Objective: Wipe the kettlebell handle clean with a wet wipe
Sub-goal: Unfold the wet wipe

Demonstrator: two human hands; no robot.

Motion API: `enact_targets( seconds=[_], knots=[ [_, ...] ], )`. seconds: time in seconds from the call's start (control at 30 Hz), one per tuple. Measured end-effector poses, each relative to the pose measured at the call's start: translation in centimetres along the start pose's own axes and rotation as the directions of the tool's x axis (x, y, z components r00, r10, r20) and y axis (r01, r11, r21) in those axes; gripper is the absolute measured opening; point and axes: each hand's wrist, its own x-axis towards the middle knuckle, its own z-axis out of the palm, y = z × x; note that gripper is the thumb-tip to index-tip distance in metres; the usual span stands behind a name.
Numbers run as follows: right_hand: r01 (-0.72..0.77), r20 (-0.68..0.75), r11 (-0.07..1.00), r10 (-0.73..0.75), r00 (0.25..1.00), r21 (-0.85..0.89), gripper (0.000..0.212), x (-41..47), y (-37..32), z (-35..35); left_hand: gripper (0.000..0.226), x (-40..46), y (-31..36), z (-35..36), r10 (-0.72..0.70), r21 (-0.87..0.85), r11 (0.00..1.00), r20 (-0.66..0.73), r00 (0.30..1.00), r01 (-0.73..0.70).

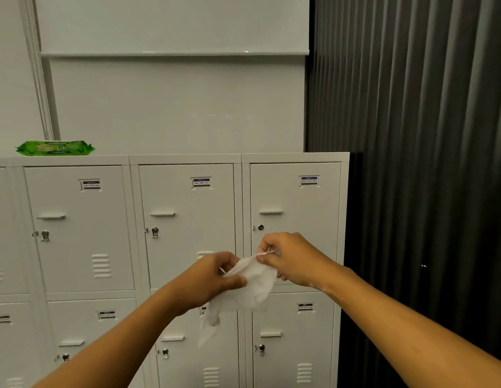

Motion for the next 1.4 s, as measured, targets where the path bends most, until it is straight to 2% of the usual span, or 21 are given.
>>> enact_targets(
  seconds=[0.13, 0.27, 0.33, 0.43, 0.5, 0.57, 0.67, 0.77, 0.97, 1.07, 1.17, 1.27, 1.33, 1.4],
  knots=[
    [-0.012, 0.02, 0.998, 0.013, 1.0, -0.068, 0.01, -0.6, 1.1, -1.0, 0.029, -0.6, -0.9, -1.0, -0.043, -0.049, 0.998, -0.039, 0.998, 0.041],
    [-0.015, -0.002, 0.988, 0.015, 1.0, -0.152, 0.007, -1.0, 2.5, -0.8, 0.04, -1.3, -2.5, -1.4, -0.12, -0.112, 0.986, 0.02, 0.993, 0.122],
    [-0.05, -0.006, 0.981, 0.049, 0.999, -0.188, 0.009, -1.1, 3.5, -0.4, 0.039, -1.7, -3.1, -1.4, -0.136, -0.258, 0.956, 0.037, 0.99, 0.141],
    [-0.098, -0.012, 0.982, 0.097, 0.995, -0.163, 0.01, -1.3, 4.5, 0.4, 0.018, -2.4, -3.3, -0.8, -0.152, -0.52, 0.839, 0.062, 0.986, 0.162],
    [-0.105, -0.031, 0.988, 0.102, 0.994, -0.117, 0.008, -1.8, 4.9, 1.1, 0.011, -2.8, -3.4, -0.1, -0.161, -0.617, 0.771, 0.055, 0.985, 0.16],
    [-0.121, -0.04, 0.99, 0.119, 0.992, -0.066, 0.004, -2.0, 5.2, 1.7, 0.019, -2.7, -3.9, 0.6, -0.19, -0.62, 0.766, 0.033, 0.981, 0.169],
    [-0.141, -0.004, 0.99, 0.141, 0.99, 0.01, 0.008, -2.2, 5.3, 2.1, 0.03, -2.4, -4.0, 0.8, -0.252, -0.61, 0.772, -0.036, 0.967, 0.178],
    [-0.143, 0.042, 0.989, 0.144, 0.989, -0.021, 0.005, -2.5, 5.2, 2.3, 0.034, -1.9, -3.9, 0.7, -0.242, -0.557, 0.817, -0.101, 0.965, 0.147],
    [-0.149, 0.112, 0.989, 0.15, 0.982, -0.013, 0.003, -2.8, 6.4, 3.9, 0.034, -1.6, -4.9, 1.5, -0.232, -0.493, 0.856, -0.097, 0.968, 0.155],
    [-0.15, 0.119, 0.987, 0.157, 0.98, -0.063, 0.006, -2.8, 6.9, 4.7, 0.025, -1.7, -5.4, 1.7, -0.247, -0.535, 0.826, -0.059, 0.967, 0.179],
    [-0.157, 0.122, 0.981, 0.171, 0.978, -0.116, 0.01, -3.0, 7.4, 6.0, 0.019, -2.0, -6.0, 1.9, -0.316, -0.653, 0.711, 0.034, 0.948, 0.26],
    [-0.163, 0.115, 0.974, 0.182, 0.977, -0.16, 0.013, -3.1, 8.2, 7.6, 0.034, -2.4, -7.5, 2.2, -0.368, -0.692, 0.635, 0.121, 0.922, 0.344],
    [-0.18, 0.103, 0.971, 0.197, 0.975, -0.154, 0.014, -3.0, 8.9, 8.9, 0.042, -2.8, -8.7, 2.7, -0.406, -0.671, 0.637, 0.128, 0.905, 0.381],
    [-0.209, 0.075, 0.968, 0.22, 0.973, -0.141, 0.013, -2.7, 9.6, 10.1, 0.041, -3.1, -10.0, 3.2, -0.434, -0.662, 0.632, 0.129, 0.892, 0.403]
  ],
)
